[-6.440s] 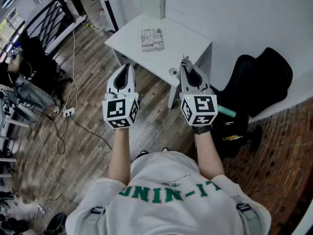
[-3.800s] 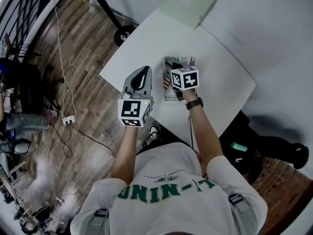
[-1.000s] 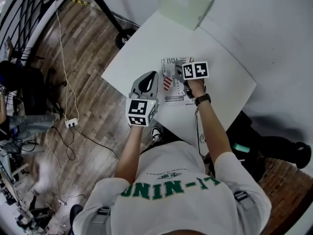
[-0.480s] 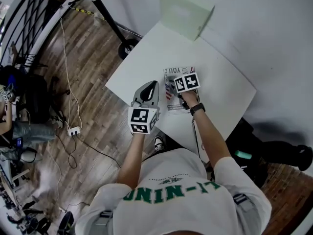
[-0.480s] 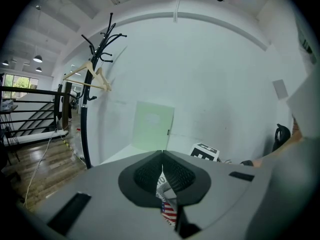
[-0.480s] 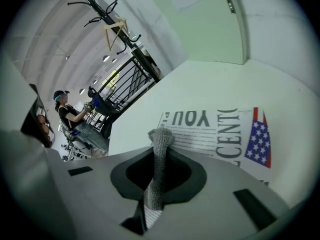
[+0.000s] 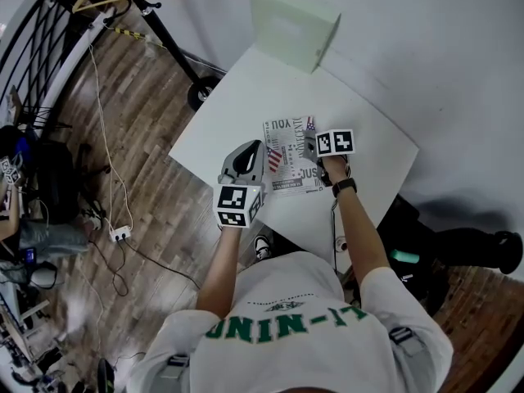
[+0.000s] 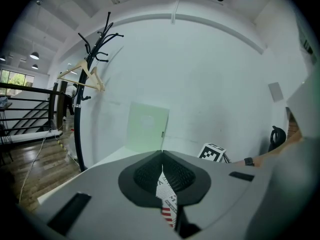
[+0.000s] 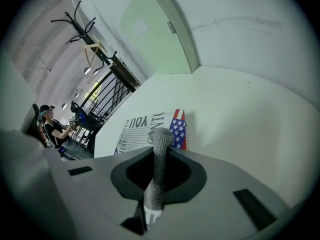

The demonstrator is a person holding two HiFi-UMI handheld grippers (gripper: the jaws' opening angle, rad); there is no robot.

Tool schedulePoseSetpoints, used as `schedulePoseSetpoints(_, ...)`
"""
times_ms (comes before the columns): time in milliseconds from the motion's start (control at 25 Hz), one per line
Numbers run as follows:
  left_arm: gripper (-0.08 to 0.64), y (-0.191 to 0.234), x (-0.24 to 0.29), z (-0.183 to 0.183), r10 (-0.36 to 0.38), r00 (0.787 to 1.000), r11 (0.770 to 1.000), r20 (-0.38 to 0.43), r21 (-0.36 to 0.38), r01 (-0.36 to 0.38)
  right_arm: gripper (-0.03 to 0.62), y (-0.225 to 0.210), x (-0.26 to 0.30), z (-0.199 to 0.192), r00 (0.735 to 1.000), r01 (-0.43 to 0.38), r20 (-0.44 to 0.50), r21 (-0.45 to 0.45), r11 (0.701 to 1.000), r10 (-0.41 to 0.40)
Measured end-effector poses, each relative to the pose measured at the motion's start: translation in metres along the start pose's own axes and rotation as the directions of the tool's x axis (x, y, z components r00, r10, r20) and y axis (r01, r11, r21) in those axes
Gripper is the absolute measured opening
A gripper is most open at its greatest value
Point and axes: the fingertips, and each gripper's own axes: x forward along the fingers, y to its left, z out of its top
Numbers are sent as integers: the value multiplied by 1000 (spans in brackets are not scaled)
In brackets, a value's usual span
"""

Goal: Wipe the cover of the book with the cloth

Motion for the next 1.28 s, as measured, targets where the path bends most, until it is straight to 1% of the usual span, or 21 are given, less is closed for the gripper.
schedulePoseSetpoints(160, 15, 1, -6, -1, 8, 1000, 1000, 2, -3, -8, 38, 1, 1, -1, 1000, 3, 16, 33, 999, -3)
schedulePoseSetpoints(200, 15, 1, -9, -2, 12, 1000, 1000, 3, -4, -12, 38, 7, 2, -2, 1000, -8, 17, 38, 999, 7)
schedulePoseSetpoints(280, 15, 4, -14, -1, 22, 1000, 1000, 4, -7, -22, 39, 34, 5, -6, 998, -64, 18, 34, 997, 64)
schedulePoseSetpoints(360, 15, 7, -18, 0, 33, 999, 999, 7, -9, -33, 40, 71, 12, -8, 990, -138, 12, -1, 990, 138)
schedulePoseSetpoints(440, 15, 8, -21, 3, 41, 999, 999, 12, -10, -41, 40, 104, 22, -12, 982, -186, -16, -55, 981, 186)
schedulePoseSetpoints(520, 15, 8, -24, 4, 44, 999, 999, 14, -9, -44, 40, 124, 33, -22, 980, -196, -62, -106, 975, 190)
schedulePoseSetpoints(600, 15, 5, -25, 5, 44, 999, 999, 13, -5, -44, 40, 128, 44, -33, 980, -180, -105, -130, 975, 166)
schedulePoseSetpoints(720, 15, 2, -26, 6, 37, 999, 999, 16, 1, -37, 40, 121, 48, -40, 979, -177, -116, -104, 979, 165)
schedulePoseSetpoints(880, 15, -2, -25, 3, 24, 1000, 1000, 16, -1, -24, 40, 97, 36, -38, 984, -166, -80, -64, 984, 161)
schedulePoseSetpoints(1080, 15, -13, -17, -5, -9, 1000, 1000, 2, -10, 9, 38, 41, 8, -35, 994, -109, -11, 21, 994, 109)
schedulePoseSetpoints(1200, 15, -20, -12, -6, -31, 1000, 999, -1, -8, 31, 38, 8, -10, -31, 996, -82, 30, 85, 993, 79)
schedulePoseSetpoints(1280, 15, -21, -11, -6, -39, 999, 999, -2, -6, 39, 38, -6, -18, -29, 997, -67, 49, 111, 992, 62)
